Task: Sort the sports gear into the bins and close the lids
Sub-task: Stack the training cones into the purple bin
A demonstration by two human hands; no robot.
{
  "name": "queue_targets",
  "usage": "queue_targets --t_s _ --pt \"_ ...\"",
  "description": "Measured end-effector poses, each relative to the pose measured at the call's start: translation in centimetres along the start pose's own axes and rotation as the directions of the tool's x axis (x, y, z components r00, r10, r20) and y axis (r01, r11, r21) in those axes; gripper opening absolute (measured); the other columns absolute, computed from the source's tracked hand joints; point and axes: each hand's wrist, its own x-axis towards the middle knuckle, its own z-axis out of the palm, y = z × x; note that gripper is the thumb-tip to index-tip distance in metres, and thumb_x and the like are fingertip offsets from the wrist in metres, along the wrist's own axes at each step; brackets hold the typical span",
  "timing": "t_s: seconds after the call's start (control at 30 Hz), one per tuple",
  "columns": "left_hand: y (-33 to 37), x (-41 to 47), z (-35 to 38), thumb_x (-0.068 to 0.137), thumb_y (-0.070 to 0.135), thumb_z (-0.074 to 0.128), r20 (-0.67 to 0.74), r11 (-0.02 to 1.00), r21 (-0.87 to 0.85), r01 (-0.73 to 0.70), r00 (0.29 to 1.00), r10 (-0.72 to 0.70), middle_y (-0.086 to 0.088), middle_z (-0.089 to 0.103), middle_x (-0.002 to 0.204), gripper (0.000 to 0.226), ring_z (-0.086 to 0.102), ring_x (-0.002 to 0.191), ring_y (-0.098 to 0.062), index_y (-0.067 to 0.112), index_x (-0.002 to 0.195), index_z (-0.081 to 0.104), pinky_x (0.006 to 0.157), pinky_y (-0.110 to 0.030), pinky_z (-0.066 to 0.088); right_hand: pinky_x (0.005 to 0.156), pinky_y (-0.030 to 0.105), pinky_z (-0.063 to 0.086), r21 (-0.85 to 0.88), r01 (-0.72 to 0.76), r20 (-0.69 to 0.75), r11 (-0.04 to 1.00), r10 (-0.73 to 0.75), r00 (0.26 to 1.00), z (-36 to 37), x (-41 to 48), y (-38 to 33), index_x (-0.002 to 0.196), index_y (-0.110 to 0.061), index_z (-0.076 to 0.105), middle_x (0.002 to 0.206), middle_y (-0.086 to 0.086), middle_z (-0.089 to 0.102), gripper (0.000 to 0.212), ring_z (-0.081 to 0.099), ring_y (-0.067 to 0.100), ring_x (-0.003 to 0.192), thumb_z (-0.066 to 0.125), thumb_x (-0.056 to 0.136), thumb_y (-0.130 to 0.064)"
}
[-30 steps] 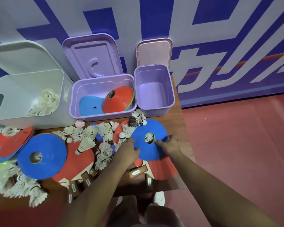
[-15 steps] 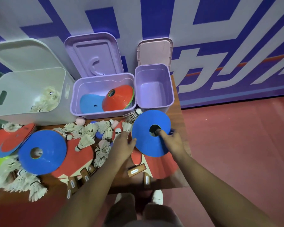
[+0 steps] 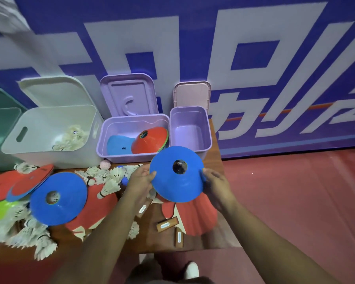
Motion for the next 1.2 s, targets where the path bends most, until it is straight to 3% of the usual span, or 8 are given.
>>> queue_targets --t_s 0.1,0.23,0.43,0.6,0.8,0.87,1.03,1.2 --pt "1.2 0.3 -2.4 0.094 0.004 0.056 -0.059 0.998 0.022 -0.064 0.996 0.066 -0.016 0.068 0.115 0.026 0.068 0.095 -0.033 0.003 0.121 0.059 0.072 -0.044 0.058 0.068 0.041 0.049 -0.050 0.048 0.035 0.998 -0.046 0.998 1.7 0.1 -1.6 0.101 0.000 0.065 0.092 0.023 0.067 0.016 0.060 0.029 0.073 0.052 0.091 0.002" --pt "3.8 0.9 -4.5 0.093 0.010 0.061 -0.186 0.985 0.106 -0.137 0.970 0.155 -0.004 0.062 0.107 0.030 0.063 0.097 -0.023 0.012 0.121 0.050 0.090 -0.048 0.052 0.056 0.035 0.050 -0.058 0.105 0.053 0.993 -0.102 0.993 5.9 0.5 -4.0 0.104 0.003 0.060 0.090 0.023 0.065 0.015 0.061 0.028 0.064 0.055 0.090 0.005" --pt "7.0 4.9 -7.1 0.078 0.041 0.073 -0.086 0.983 0.148 -0.112 0.988 0.126 -0.004 0.061 0.116 0.047 0.064 0.102 -0.019 0.018 0.115 0.055 0.077 -0.038 0.053 0.052 0.034 0.055 -0.123 0.147 -0.014 0.982 -0.149 0.989 12.6 3.2 -6.2 0.094 -0.004 0.061 0.077 0.012 0.063 0.013 0.058 0.020 0.056 0.055 0.087 0.005" --pt "8.1 11.4 -9.2 0.056 0.067 0.074 -0.114 0.955 0.292 -0.049 0.990 0.086 -0.001 0.060 0.121 0.077 0.062 0.106 -0.019 0.024 0.117 0.056 0.091 -0.048 0.053 0.072 0.033 0.051 -0.442 0.190 -0.156 0.877 -0.283 0.946 16.1 8.2 -6.2 0.105 -0.010 0.062 0.091 0.009 0.067 0.025 0.063 0.024 0.081 0.067 0.082 -0.007" --pt "8.6 18.9 -9.6 0.082 0.044 0.071 -0.122 0.880 0.474 -0.031 0.987 0.101 -0.006 0.052 0.126 0.061 0.053 0.099 -0.019 0.013 0.128 0.048 0.076 -0.025 0.038 0.068 0.022 0.040 -0.630 0.153 -0.167 0.761 -0.326 0.931 18.7 12.8 -5.1 0.110 -0.010 0.063 0.086 -0.001 0.062 0.032 0.059 0.023 0.087 0.057 0.080 -0.001" --pt "8.3 21.1 -9.8 0.083 0.041 0.072 -0.086 0.849 0.526 -0.047 0.990 0.108 -0.010 0.052 0.128 0.063 0.054 0.103 -0.022 0.008 0.130 0.046 0.079 -0.027 0.040 0.061 0.019 0.036 -0.678 0.128 -0.161 0.724 -0.316 0.935 19.2 14.0 -4.6 0.108 -0.008 0.065 0.084 0.000 0.063 0.030 0.057 0.023 0.085 0.055 0.081 -0.001" --pt "7.3 23.1 -10.5 0.087 0.042 0.066 0.035 0.742 0.670 -0.023 0.999 0.000 -0.013 0.054 0.135 0.064 0.054 0.119 -0.029 0.008 0.136 0.042 0.098 -0.036 0.044 0.084 0.028 0.046 -0.745 0.061 -0.183 0.664 -0.292 0.939 19.3 14.5 -3.4 0.123 -0.007 0.063 0.112 0.013 0.068 0.037 0.063 0.029 0.105 0.057 0.087 -0.010" --pt "7.6 20.7 -11.3 0.092 0.031 0.058 0.085 0.689 0.702 -0.180 0.982 0.169 -0.009 0.056 0.127 0.037 0.056 0.108 -0.023 0.013 0.124 0.053 0.084 -0.029 0.039 0.076 0.034 0.052 -0.712 0.109 -0.207 0.694 -0.355 0.912 17.6 11.3 -2.1 0.095 -0.018 0.069 0.092 0.003 0.070 0.018 0.065 0.020 0.082 0.055 0.083 -0.018"
